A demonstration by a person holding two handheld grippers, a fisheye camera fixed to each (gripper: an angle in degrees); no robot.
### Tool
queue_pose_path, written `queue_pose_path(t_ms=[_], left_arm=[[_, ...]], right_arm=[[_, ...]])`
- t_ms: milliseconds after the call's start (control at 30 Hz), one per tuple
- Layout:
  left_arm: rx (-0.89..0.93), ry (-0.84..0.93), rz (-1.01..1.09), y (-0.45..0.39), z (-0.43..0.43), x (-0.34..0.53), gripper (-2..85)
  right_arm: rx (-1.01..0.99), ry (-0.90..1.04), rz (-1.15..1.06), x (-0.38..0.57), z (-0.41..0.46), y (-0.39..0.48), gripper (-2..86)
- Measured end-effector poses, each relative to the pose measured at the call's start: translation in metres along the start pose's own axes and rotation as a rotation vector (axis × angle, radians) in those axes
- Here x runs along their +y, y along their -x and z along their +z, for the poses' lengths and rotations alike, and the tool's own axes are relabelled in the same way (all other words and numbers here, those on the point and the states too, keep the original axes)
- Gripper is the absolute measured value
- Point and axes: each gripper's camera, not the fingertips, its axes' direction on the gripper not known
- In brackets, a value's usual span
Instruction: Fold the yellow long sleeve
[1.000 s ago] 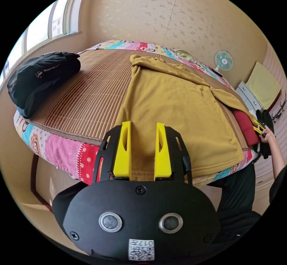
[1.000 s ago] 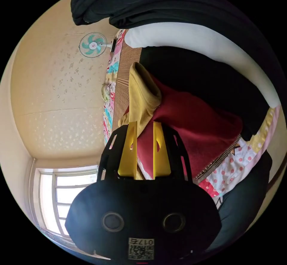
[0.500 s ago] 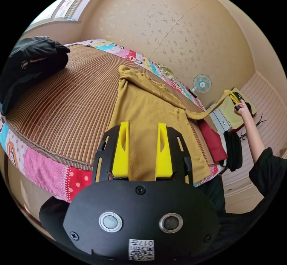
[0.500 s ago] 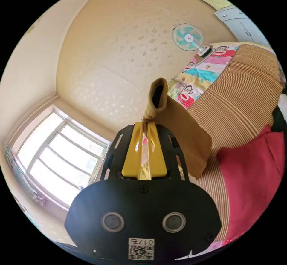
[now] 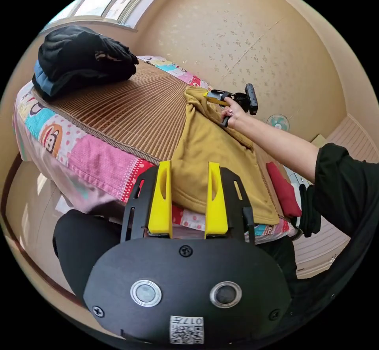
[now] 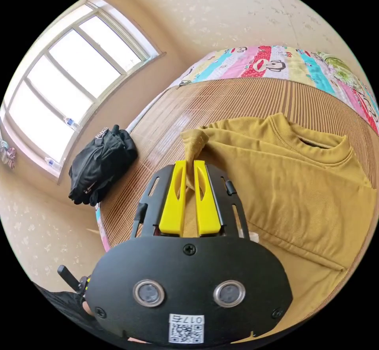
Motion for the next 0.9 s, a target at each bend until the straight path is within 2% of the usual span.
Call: queue_pose_path(t_ms=[100,200,300,400,533,667,800,900], left_arm=[[0.043,-0.072,-0.069,0.024,-0.028,-0.003,13.3],[0.050,-0.083,-0.065,0.034,-0.037,-0.017,13.4],[0.072,-0.049,-0.054,0.039,-0.027,-0.034,13.5],[0.122,0.007,-0.061,0.040,-0.012,-0.048,13.7],[0.128,0.055,-0.035,0.028,0.003,-0.056,13.8],[0.119,0.055,-0.015,0.004,-0.001,-0.046,13.8],[0.082,0.016,-0.022,-0.005,-0.019,-0.039,13.8],[0.072,0.004,-0.033,-0.003,-0.018,-0.056,13.8]], right_arm=[[-0.041,-0.033,0.001,0.026,0.025,0.010,7.6],[-0.132,-0.080,-0.031,0.042,0.012,0.020,8.4],[-0.092,-0.154,-0.089,0.076,-0.023,0.021,8.3],[0.079,-0.208,-0.058,0.105,-0.053,-0.009,7.4],[0.252,-0.229,0.210,0.109,-0.083,-0.094,7.5],[0.526,-0.293,0.404,0.088,-0.100,-0.162,8.9],[0.575,-0.171,0.464,0.056,-0.083,-0.214,9.7],[0.618,-0.107,0.508,0.043,-0.065,-0.239,5.8]])
